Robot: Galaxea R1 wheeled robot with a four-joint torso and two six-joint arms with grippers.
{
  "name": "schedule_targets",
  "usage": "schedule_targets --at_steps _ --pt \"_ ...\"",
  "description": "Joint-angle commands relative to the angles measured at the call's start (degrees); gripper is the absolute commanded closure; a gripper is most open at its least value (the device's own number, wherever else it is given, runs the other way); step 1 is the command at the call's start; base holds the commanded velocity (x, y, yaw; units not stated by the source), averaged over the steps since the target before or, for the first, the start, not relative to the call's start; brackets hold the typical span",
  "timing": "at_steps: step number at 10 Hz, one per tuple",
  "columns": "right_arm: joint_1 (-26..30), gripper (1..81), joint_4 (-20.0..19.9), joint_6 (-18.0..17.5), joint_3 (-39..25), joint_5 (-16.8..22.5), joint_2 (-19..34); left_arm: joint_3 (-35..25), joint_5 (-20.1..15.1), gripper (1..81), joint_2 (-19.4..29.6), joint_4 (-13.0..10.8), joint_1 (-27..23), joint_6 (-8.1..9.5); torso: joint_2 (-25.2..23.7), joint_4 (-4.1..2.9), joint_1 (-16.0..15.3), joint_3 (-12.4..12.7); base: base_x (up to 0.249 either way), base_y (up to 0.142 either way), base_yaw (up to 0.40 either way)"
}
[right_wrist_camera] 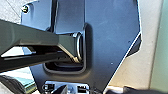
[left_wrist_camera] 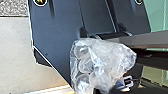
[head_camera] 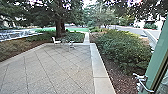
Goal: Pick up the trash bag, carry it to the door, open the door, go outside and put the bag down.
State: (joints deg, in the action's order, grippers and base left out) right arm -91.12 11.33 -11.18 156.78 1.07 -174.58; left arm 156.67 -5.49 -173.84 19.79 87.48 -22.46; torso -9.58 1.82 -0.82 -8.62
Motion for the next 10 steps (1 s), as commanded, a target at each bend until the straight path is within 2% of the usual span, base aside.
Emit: schedule_targets --at_steps 1,10 --pt "2.39 1.0 0.1 0.02 -0.44 3.15 -0.35 -0.23 -3.48 81.1 -0.02 -0.01 -2.62 -0.22 0.02 0.0 0.0 0.0 0.11 0.0 0.0" --pt "2.39 1.0 0.01 0.02 -0.17 3.15 -0.44 -0.23 -3.57 81.1 0.15 0.16 -2.62 -0.22 -0.02 0.0 0.05 0.02 0.113 0.0 0.0"
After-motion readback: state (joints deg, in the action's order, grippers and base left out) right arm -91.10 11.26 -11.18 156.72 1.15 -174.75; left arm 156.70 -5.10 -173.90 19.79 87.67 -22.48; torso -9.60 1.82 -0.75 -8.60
